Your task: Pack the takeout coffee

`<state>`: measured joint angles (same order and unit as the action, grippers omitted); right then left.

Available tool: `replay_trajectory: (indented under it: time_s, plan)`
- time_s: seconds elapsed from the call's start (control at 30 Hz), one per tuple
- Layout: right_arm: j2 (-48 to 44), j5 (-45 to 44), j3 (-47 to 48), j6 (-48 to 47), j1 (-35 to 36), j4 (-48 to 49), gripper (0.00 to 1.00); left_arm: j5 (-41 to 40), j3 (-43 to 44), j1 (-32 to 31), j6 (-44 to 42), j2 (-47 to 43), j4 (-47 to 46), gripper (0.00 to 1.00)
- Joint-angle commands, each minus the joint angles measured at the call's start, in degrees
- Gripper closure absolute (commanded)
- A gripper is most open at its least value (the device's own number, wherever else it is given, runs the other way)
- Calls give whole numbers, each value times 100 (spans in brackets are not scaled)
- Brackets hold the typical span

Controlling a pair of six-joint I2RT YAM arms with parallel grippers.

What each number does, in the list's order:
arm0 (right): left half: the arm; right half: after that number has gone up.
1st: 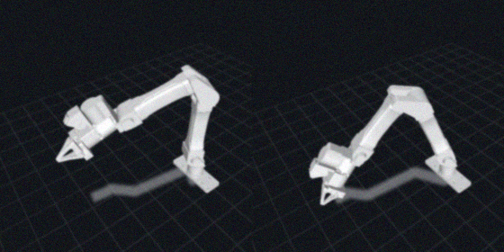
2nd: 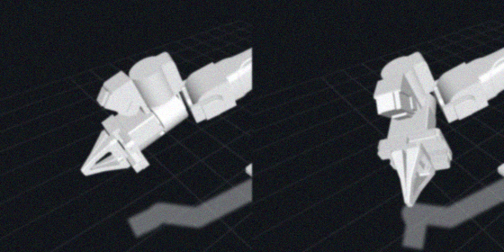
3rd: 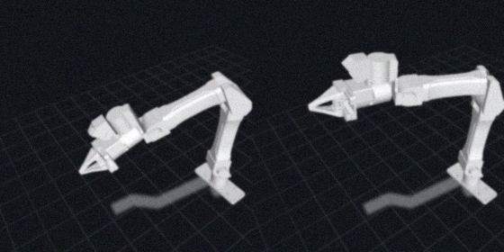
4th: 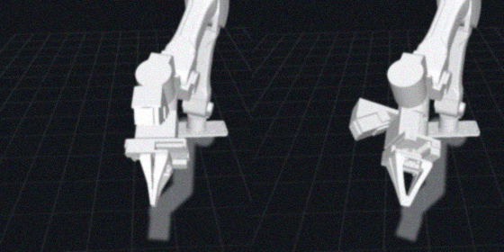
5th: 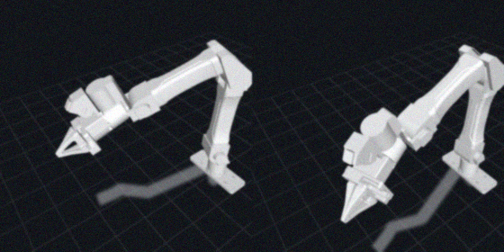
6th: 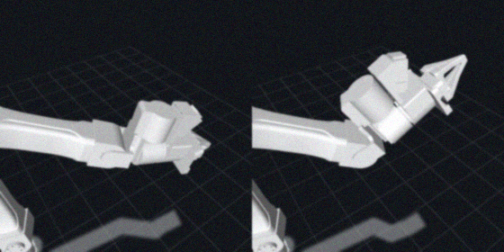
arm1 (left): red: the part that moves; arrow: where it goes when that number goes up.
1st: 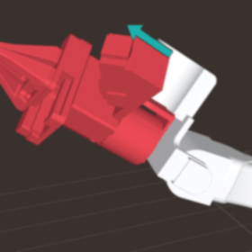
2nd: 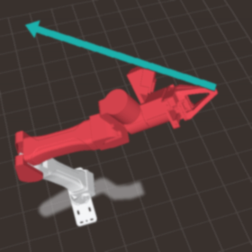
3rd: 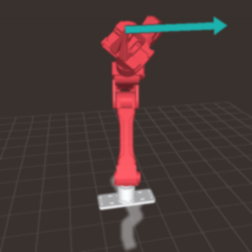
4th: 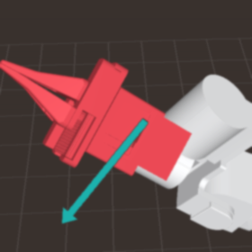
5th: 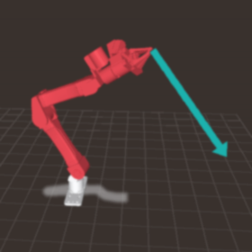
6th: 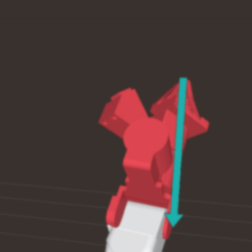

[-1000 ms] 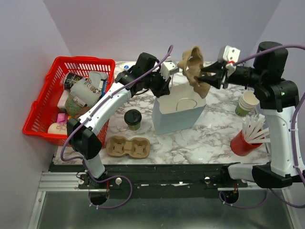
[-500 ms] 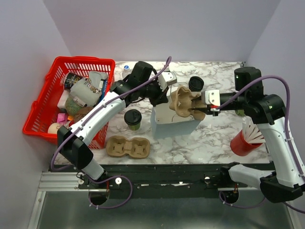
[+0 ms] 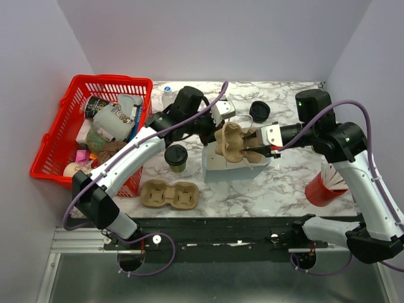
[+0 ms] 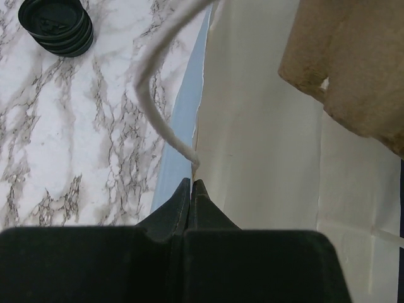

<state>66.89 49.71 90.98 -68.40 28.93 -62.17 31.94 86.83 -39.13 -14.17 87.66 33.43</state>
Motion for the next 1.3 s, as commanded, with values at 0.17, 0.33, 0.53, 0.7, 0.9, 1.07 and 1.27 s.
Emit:
replay_trajectory:
  time_s: [0.17,0.33,0.53,0.7,0.9,1.07,1.27]
  plan:
    - [26,11,-27,-234,43,48,100,49,-500,-68,-33,-565,-557,100]
    - [-1,-49,-440,-551,192,12,100,224,-500,-59,38,-574,-636,100]
    - [-18,-286,-906,-982,219,-32,99,304,-526,-77,160,-592,-653,100]
    - [-80,-375,-723,-703,219,-24,99,154,-570,-68,205,-583,-618,100]
    - [-606,-50,-371,9,219,397,100,67,-684,-77,196,-583,-618,100]
    - [-897,-128,-519,424,219,873,100,93,-746,-68,213,-601,-645,100]
    - [-678,-313,-880,635,227,1163,99,128,-685,-77,371,-609,-698,100]
